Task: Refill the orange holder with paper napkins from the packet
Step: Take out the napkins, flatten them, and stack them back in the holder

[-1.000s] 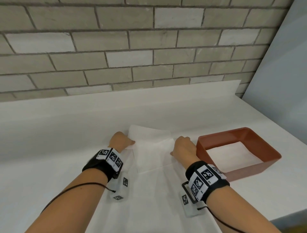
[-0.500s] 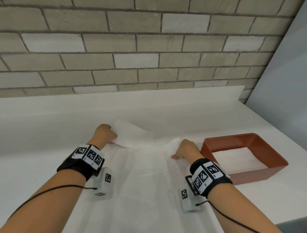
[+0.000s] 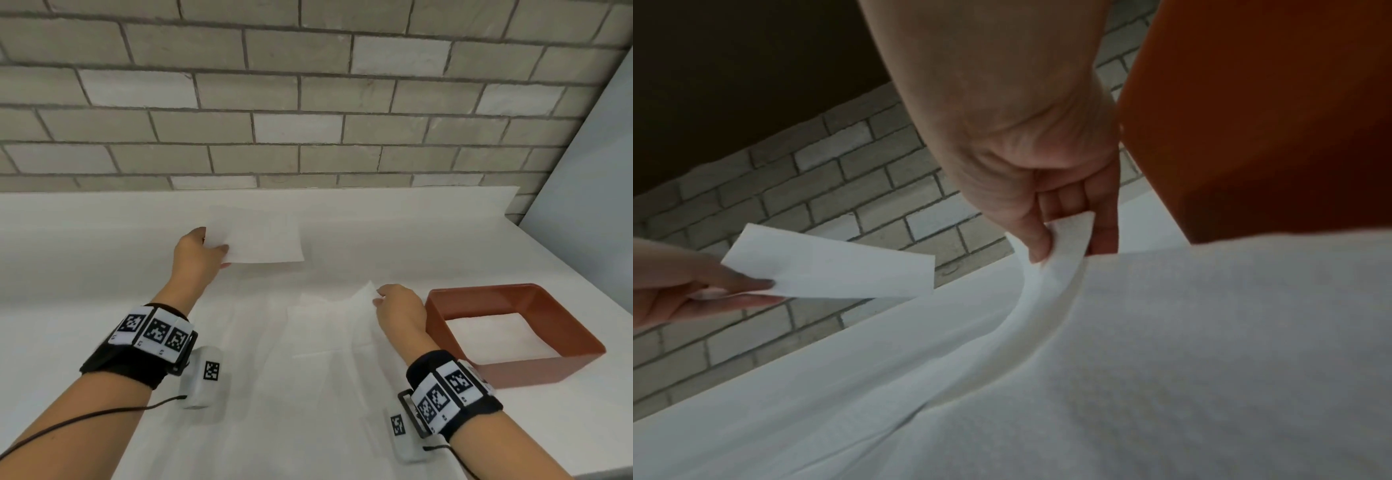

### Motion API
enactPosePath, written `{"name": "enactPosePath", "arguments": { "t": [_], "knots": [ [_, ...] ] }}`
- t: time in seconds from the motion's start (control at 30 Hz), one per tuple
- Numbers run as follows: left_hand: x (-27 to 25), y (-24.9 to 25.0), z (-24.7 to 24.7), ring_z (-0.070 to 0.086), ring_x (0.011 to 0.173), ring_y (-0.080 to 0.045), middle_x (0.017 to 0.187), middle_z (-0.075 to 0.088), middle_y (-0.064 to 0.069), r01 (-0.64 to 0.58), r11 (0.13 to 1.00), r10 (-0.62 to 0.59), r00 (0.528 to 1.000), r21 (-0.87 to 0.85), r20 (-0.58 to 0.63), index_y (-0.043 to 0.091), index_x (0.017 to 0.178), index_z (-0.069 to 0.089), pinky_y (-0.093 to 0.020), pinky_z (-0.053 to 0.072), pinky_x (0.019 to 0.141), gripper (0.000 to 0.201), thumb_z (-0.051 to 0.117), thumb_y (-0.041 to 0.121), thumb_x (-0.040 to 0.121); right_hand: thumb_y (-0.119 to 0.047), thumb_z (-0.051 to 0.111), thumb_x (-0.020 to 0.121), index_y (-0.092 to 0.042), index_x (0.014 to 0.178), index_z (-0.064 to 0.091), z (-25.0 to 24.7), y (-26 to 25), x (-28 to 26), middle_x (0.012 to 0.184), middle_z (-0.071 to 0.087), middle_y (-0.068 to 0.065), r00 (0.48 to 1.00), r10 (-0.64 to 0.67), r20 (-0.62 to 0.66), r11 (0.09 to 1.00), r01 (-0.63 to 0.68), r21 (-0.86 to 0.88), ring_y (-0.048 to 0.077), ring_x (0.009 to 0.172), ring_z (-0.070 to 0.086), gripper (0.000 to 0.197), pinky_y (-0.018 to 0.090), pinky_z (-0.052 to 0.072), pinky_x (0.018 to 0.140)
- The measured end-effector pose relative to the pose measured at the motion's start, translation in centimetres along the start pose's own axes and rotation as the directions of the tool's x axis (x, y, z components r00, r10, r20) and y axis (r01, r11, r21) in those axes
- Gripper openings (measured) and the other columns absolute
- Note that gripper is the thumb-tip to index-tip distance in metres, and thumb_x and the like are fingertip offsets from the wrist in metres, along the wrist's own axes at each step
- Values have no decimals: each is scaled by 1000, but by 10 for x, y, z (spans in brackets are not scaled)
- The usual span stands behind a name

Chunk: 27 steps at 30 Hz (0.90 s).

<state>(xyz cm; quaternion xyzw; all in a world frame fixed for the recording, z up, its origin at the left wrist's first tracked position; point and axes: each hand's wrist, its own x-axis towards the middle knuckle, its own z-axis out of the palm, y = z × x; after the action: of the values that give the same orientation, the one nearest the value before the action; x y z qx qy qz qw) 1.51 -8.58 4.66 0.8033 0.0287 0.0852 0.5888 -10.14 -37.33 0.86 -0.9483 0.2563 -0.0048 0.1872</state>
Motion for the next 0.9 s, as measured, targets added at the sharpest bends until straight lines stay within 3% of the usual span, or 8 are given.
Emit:
{"name": "enactPosePath", "arguments": {
  "t": [0.1, 0.23, 0.3, 0.43, 0.57, 0.67, 0.77, 0.9],
  "knots": [
    [-9, 7, 6, 61, 91, -29, 102, 59, -11, -10, 997, 12, 1000, -74, 19, 8, 99, 55, -15, 56, 54, 16, 59, -1, 87, -16, 44, 98, -11, 117, 65, -5, -2, -2, 116, 66, 9, 1000, -16, 0, 1000, 16, -5, 24, 107, 61, 28, 24, 41, 72],
    [-19, 17, 16, 60, 92, -27, 104, 59, -9, -26, 989, 32, 999, -147, 40, 7, 108, 57, -14, 56, 57, 23, 59, -2, 88, -20, 50, 96, -15, 114, 67, -7, -1, -8, 113, 68, 8, 1000, -13, -29, 999, 14, 33, 24, 104, 62, 26, 26, 45, 75],
    [-22, 21, 20, 60, 93, -27, 106, 59, -9, -26, 987, 35, 998, -159, 56, 2, 115, 57, -14, 56, 58, 28, 59, -1, 88, -20, 53, 95, -17, 113, 68, -7, 1, -13, 109, 70, 7, 996, -43, -82, 997, 49, 62, 23, 101, 63, 24, 26, 43, 70],
    [-27, 28, 25, 61, 95, -28, 106, 60, -11, -26, 979, 42, 996, -201, 80, 6, 107, 57, -16, 57, 60, 21, 60, -1, 87, -17, 53, 94, -14, 97, 68, -9, 3, -20, 85, 68, 2, 975, -116, -187, 974, 149, 173, 20, 78, 58, 15, 24, 36, 62],
    [-33, 40, 31, 62, 94, -28, 103, 61, -10, -40, 974, 61, 994, -222, 86, 6, 101, 58, -17, 58, 63, 16, 61, 0, 87, -18, 56, 93, -13, 89, 67, -24, 2, -26, 74, 60, -5, 956, -136, -261, 909, 225, 350, 15, 70, 54, 13, 22, 38, 60],
    [-40, 48, 34, 61, 89, -24, 95, 63, -6, -56, 965, 78, 994, -257, 78, 7, 98, 58, -15, 57, 62, 13, 60, 0, 88, -19, 59, 92, -12, 88, 67, -49, 8, -32, 77, 62, -4, 943, -127, -308, 854, 262, 450, 12, 69, 54, 11, 10, 38, 56],
    [-47, 54, 39, 63, 84, -20, 86, 63, 3, -51, 949, 91, 989, -310, 116, 12, 82, 60, -14, 57, 59, 14, 61, -1, 87, -18, 62, 89, -11, 91, 69, -84, 29, -33, 83, 66, -1, 938, -60, -340, 796, 250, 550, 13, 75, 61, 10, 22, 46, 68],
    [-64, 64, 57, 64, 84, -12, 89, 65, 4, 6, 913, 93, 971, -408, 222, 16, 83, 61, -14, 56, 62, 19, 60, -2, 88, -12, 63, 89, -10, 86, 65, -128, 83, -33, 73, 64, -3, 956, 59, -287, 674, 174, 718, -8, 48, 59, 5, 6, 42, 46]
  ]
}}
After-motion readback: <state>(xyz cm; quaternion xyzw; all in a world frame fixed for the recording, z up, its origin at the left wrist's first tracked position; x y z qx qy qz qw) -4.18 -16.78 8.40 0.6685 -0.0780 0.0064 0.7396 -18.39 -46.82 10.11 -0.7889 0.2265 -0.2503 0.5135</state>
